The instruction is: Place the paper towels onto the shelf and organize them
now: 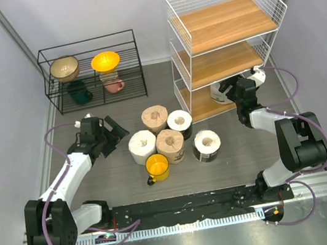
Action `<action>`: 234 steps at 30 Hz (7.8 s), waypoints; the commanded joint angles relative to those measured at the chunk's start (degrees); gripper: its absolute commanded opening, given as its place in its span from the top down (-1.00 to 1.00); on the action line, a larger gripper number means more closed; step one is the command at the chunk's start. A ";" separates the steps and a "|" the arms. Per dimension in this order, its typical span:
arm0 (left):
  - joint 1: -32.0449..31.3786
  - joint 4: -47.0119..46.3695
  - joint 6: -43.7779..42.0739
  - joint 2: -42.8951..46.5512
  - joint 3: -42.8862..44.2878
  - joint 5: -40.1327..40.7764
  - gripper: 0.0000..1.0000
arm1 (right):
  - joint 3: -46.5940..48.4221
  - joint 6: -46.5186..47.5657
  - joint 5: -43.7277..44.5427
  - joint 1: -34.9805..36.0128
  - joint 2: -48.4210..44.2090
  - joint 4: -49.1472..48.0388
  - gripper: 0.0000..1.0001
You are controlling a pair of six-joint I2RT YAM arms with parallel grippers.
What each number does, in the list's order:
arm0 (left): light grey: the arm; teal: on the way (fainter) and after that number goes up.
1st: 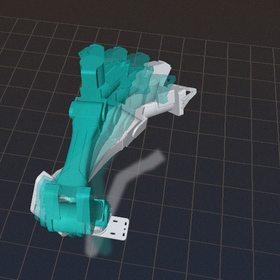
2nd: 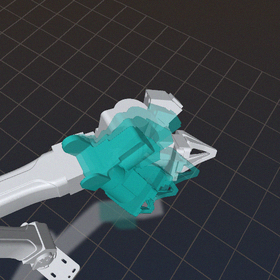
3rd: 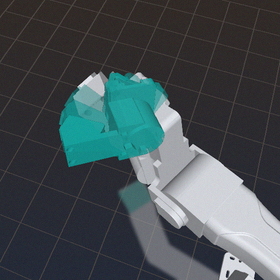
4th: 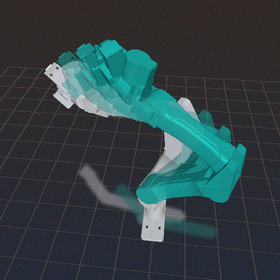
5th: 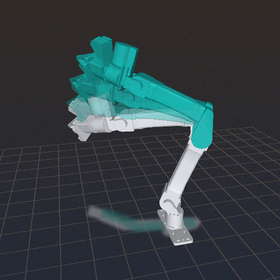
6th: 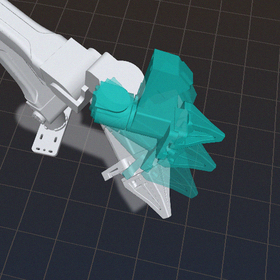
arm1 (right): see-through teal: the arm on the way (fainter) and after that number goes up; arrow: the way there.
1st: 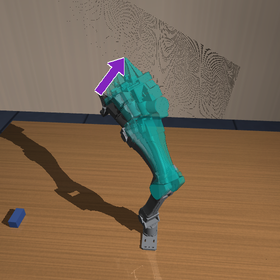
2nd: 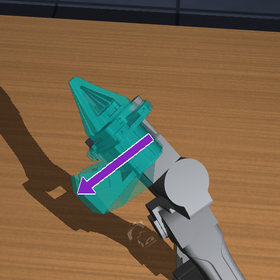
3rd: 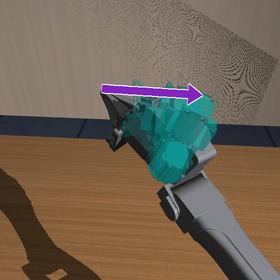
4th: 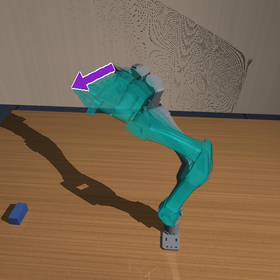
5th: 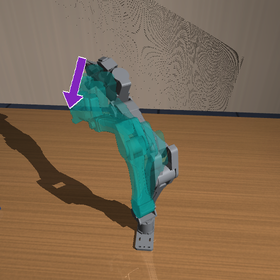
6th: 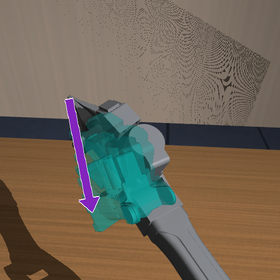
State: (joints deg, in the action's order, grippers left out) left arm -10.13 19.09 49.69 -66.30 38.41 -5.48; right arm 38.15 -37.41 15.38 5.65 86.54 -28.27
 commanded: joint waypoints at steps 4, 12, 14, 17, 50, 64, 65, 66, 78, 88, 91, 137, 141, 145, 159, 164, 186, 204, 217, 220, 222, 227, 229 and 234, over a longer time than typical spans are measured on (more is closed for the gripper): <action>-0.24 -2.30 -0.21 -0.58 -0.01 -0.85 -0.93 | -3.17 -0.03 -2.45 0.85 3.10 3.41 -0.61; -0.33 -2.39 -0.21 -0.58 -0.09 -0.68 -0.93 | -6.59 -4.59 -2.98 0.85 3.02 -3.45 -0.61; -0.24 -2.48 -0.12 -0.58 -0.18 -0.59 -0.93 | -8.17 -6.09 -3.16 0.85 2.93 -5.29 -0.61; -0.24 -2.39 -0.21 -0.58 -0.09 -0.68 -0.93 | -10.72 -7.50 -2.81 0.85 2.32 -8.89 -0.61; -0.24 -1.95 -0.21 0.21 0.17 -0.59 -0.93 | -11.96 -2.85 -2.28 0.41 -31.05 9.24 -0.66; -0.24 -0.90 -0.30 0.65 1.40 0.38 -0.92 | 6.04 -3.81 2.00 17.95 -46.03 52.95 -0.64; -0.24 -0.81 -0.38 0.56 1.40 0.38 -0.93 | 6.84 -4.60 3.33 20.60 -45.42 53.67 -0.64; -0.33 -0.64 -0.39 0.65 1.49 0.46 -0.92 | 7.46 -5.21 5.08 22.80 -44.97 54.19 -0.64; -0.33 0.42 -0.74 1.18 2.10 1.26 -0.93 | 25.73 -13.12 32.25 61.91 -18.36 54.29 -0.64; -0.24 0.95 -0.82 1.44 2.46 0.56 -0.93 | 32.51 -29.02 34.19 65.10 -4.02 53.59 -0.47; -0.24 0.60 -0.65 1.44 2.28 0.55 -0.93 | 33.82 -31.92 34.37 66.24 -1.30 53.58 -0.42; -0.24 -0.20 -0.47 1.44 0.70 0.55 -0.92 | 39.01 -54.87 31.73 67.91 16.46 59.12 -0.54; -0.24 -0.37 -0.47 1.26 0.61 0.38 -0.93 | 39.37 -56.63 32.00 67.56 16.99 60.00 -0.53; -0.24 -0.55 -0.47 1.00 0.52 0.29 -0.92 | 39.54 -57.60 30.86 66.77 18.22 60.61 -0.47; -0.24 -0.72 -0.39 0.74 0.35 -0.24 -0.93 | 40.07 -58.66 29.80 65.10 20.95 61.14 -0.27; -0.33 -0.72 -0.47 0.74 0.35 -0.15 -0.92 | 40.51 -57.34 29.71 64.93 21.21 61.23 -0.10; -0.24 1.56 -0.74 2.76 1.75 2.92 -0.92 | 34.72 -42.84 36.22 64.84 1.63 55.87 0.39; -0.24 1.48 -0.74 2.06 1.58 2.66 -0.92 | 22.23 -36.67 43.24 68.18 -25.36 53.84 0.49; -0.24 1.30 -0.65 1.44 1.49 2.22 -0.92 | 16.96 -64.43 52.82 68.18 -36.60 87.83 0.49; -0.33 1.21 -0.65 1.35 1.58 2.05 -0.92 | 16.34 -68.48 55.01 68.18 -39.33 92.51 0.49; -0.24 1.30 -0.65 1.26 1.66 2.05 -0.92 | 16.51 -69.20 56.42 68.18 -40.39 94.62 0.48; -0.24 1.56 -0.74 1.44 1.66 2.05 -0.92 | 18.36 -74.80 60.38 67.39 -41.37 101.29 0.48; -0.24 1.65 -0.82 1.62 1.58 2.14 -0.92 | 19.58 -78.94 61.00 67.04 -40.84 107.59 0.48; -0.24 1.56 -0.74 1.35 1.66 1.87 -0.92 | 20.47 -87.22 61.97 64.50 -39.08 114.58 0.46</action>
State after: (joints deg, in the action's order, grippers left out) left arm -10.13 21.08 49.30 -65.01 38.44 -3.07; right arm 56.01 -110.08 70.48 72.36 46.72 75.35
